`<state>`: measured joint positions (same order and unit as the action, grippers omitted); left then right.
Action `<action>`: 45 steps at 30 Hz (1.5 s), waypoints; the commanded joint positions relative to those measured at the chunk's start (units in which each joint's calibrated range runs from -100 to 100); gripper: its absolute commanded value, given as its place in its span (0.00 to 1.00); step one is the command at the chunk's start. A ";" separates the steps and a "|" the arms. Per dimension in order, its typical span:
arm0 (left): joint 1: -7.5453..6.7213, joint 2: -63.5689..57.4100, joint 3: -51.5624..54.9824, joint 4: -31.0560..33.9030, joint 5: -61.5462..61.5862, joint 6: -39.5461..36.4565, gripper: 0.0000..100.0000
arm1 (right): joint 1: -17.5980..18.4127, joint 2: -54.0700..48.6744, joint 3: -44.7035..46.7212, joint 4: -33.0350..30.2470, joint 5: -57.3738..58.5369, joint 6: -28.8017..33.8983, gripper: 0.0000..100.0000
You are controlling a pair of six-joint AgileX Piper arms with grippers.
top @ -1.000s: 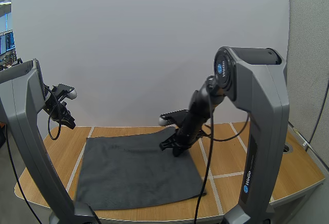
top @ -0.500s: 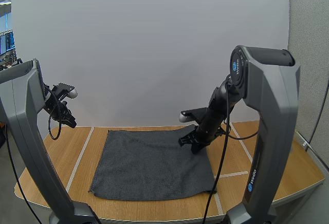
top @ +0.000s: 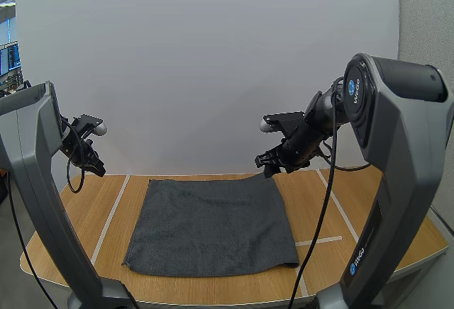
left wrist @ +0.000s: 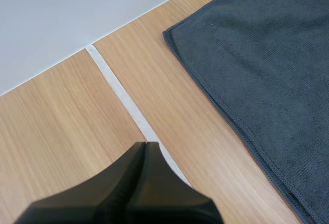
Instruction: Fold the towel
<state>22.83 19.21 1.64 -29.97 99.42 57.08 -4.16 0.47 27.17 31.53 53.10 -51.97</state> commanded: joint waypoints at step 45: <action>0.04 -0.57 -0.46 -1.47 0.58 -1.65 0.00 | -2.38 30.53 -25.13 15.43 18.09 -6.95 0.72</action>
<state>22.83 19.21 1.64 -29.97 99.42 56.13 -6.54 30.69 1.97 47.05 67.89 -58.67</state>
